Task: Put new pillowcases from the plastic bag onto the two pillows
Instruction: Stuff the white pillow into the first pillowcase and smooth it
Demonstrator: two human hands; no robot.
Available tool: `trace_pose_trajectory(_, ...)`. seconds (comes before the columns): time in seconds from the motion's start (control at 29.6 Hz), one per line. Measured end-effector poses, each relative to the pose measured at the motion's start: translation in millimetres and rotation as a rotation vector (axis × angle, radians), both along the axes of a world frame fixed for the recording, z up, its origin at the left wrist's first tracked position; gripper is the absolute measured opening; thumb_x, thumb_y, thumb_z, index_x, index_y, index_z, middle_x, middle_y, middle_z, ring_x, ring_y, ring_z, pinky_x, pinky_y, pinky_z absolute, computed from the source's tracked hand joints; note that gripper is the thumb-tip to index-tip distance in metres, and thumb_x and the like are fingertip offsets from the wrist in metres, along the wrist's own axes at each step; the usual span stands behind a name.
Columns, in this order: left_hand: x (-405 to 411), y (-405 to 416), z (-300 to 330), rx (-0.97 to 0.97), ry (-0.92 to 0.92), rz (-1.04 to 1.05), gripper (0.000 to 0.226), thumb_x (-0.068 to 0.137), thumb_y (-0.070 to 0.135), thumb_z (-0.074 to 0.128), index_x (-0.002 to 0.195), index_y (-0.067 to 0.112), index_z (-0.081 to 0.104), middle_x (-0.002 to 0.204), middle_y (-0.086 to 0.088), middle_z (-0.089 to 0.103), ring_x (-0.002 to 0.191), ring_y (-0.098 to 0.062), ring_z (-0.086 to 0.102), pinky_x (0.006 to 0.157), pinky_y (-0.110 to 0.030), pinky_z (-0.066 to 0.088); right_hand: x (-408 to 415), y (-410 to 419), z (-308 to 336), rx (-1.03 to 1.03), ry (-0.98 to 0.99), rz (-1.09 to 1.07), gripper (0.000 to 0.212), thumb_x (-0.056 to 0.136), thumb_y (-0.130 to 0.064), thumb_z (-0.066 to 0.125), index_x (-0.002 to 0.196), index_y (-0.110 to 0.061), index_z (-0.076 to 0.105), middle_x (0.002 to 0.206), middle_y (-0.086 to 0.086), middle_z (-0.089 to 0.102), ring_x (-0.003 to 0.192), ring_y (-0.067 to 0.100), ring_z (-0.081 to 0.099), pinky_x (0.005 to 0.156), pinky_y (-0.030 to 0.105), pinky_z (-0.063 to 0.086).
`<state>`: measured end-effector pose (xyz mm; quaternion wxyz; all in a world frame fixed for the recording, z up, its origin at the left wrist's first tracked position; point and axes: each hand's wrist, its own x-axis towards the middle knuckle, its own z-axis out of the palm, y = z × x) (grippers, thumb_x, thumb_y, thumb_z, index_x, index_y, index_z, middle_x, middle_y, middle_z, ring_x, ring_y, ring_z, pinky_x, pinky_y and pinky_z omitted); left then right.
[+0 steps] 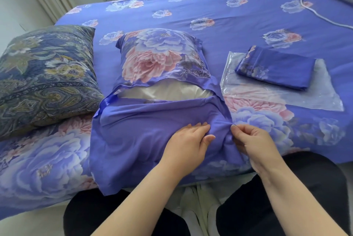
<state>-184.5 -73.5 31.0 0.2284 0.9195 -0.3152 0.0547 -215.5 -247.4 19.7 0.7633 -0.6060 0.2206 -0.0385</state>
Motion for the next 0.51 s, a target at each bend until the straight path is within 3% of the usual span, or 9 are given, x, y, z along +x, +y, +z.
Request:
trace_pose_trajectory(0.1, 8.1, 3.6, -6.1, 0.063, 0.072, -0.033, 0.038, 0.100, 0.030, 0.034, 0.117, 0.013, 0.063, 0.125, -0.003, 0.063, 0.121, -0.021, 0.053, 0.106, -0.031, 0.033, 3.0, 9.0, 4.7, 0.215, 0.049, -0.006, 0.010, 0.086, -0.002, 0.060, 0.081, -0.008, 0.067, 0.062, 0.002, 0.069, 0.054, 0.010, 0.064, 0.052, 0.018, 0.053)
trace_pose_trajectory(0.2, 15.5, 6.1, -11.8, -0.029, 0.107, 0.001, 0.022, 0.094, 0.023, 0.051, 0.094, 0.011, 0.069, 0.098, -0.005, 0.070, 0.095, -0.025, 0.060, 0.087, -0.035, 0.042, 2.5, 16.7, 9.2, 0.473, 0.087, 0.040, 0.011, 0.088, 0.000, 0.056, 0.086, -0.007, 0.064, 0.066, 0.006, 0.071, 0.057, 0.013, 0.068, 0.054, 0.019, 0.055)
trace_pose_trajectory(0.24, 16.9, 4.3, -13.2, -0.056, 0.109, 0.027, 0.018, 0.090, 0.025, 0.057, 0.089, 0.012, 0.069, 0.091, -0.004, 0.069, 0.088, -0.024, 0.058, 0.082, -0.036, 0.043, 0.9, 18.8, 9.7, 0.459, 0.082, 0.051, 0.010, 0.089, 0.001, 0.054, 0.087, -0.006, 0.062, 0.066, 0.005, 0.071, 0.058, 0.014, 0.067, 0.054, 0.018, 0.054)
trace_pose_trajectory(0.27, 17.5, 0.9, -14.6, -0.056, 0.105, 0.054, 0.016, 0.087, 0.029, 0.062, 0.084, 0.015, 0.069, 0.085, -0.003, 0.066, 0.083, -0.023, 0.056, 0.079, -0.036, 0.043, -0.6, 19.4, 8.9, 0.296, 0.083, 0.069, 0.011, 0.090, -0.001, 0.055, 0.084, -0.008, 0.060, 0.063, 0.000, 0.069, 0.059, 0.013, 0.064, 0.053, 0.016, 0.051)
trace_pose_trajectory(0.3, 17.5, -3.4, -16.2, -0.032, 0.101, 0.079, 0.017, 0.083, 0.034, 0.066, 0.080, 0.017, 0.066, 0.081, -0.001, 0.063, 0.080, -0.022, 0.054, 0.076, -0.036, 0.042, -1.4, 18.1, 6.2, -0.016, 0.087, 0.105, 0.012, 0.091, -0.005, 0.057, 0.081, -0.012, 0.058, 0.060, -0.005, 0.064, 0.059, 0.012, 0.057, 0.053, 0.014, 0.047)
trace_pose_trajectory(0.37, 15.0, -11.6, -20.4, -0.015, 0.129, 0.111, 0.022, 0.078, 0.039, 0.070, 0.073, 0.020, 0.059, 0.077, 0.002, 0.059, 0.078, -0.020, 0.052, 0.073, -0.035, 0.042, -4.1, 14.1, -0.9, -0.754, 0.112, 0.237, 0.016, 0.091, -0.022, 0.059, 0.078, -0.019, 0.052, 0.061, -0.006, 0.054, 0.062, 0.015, 0.050, 0.056, 0.024, 0.039)
trace_pose_trajectory(0.4, 14.6, -13.5, -22.2, -0.062, 0.174, 0.117, 0.023, 0.075, 0.038, 0.072, 0.071, 0.021, 0.057, 0.076, 0.003, 0.058, 0.076, -0.018, 0.053, 0.072, -0.035, 0.043, -6.3, 13.1, -3.5, -0.991, 0.141, 0.270, 0.020, 0.091, -0.031, 0.058, 0.078, -0.019, 0.050, 0.064, -0.005, 0.053, 0.066, 0.019, 0.052, 0.060, 0.031, 0.037)
trace_pose_trajectory(0.44, 14.8, -13.6, -23.1, -0.143, 0.235, 0.124, 0.024, 0.073, 0.036, 0.074, 0.068, 0.022, 0.055, 0.074, 0.005, 0.057, 0.075, -0.014, 0.053, 0.070, -0.033, 0.044, -8.5, 12.4, -4.3, -1.095, 0.163, 0.262, 0.025, 0.089, -0.038, 0.058, 0.077, -0.019, 0.049, 0.065, -0.005, 0.054, 0.070, 0.022, 0.054, 0.062, 0.033, 0.036)
trace_pose_trajectory(0.51, 16.2, -10.3, -22.2, -0.320, 0.342, 0.148, 0.025, 0.071, 0.031, 0.077, 0.064, 0.024, 0.054, 0.070, 0.007, 0.058, 0.070, -0.007, 0.054, 0.066, -0.025, 0.045, -11.0, 8.8, -5.8, -1.061, 0.175, 0.222, 0.034, 0.083, -0.046, 0.063, 0.069, -0.018, 0.050, 0.062, -0.006, 0.057, 0.069, 0.021, 0.056, 0.062, 0.034, 0.038)
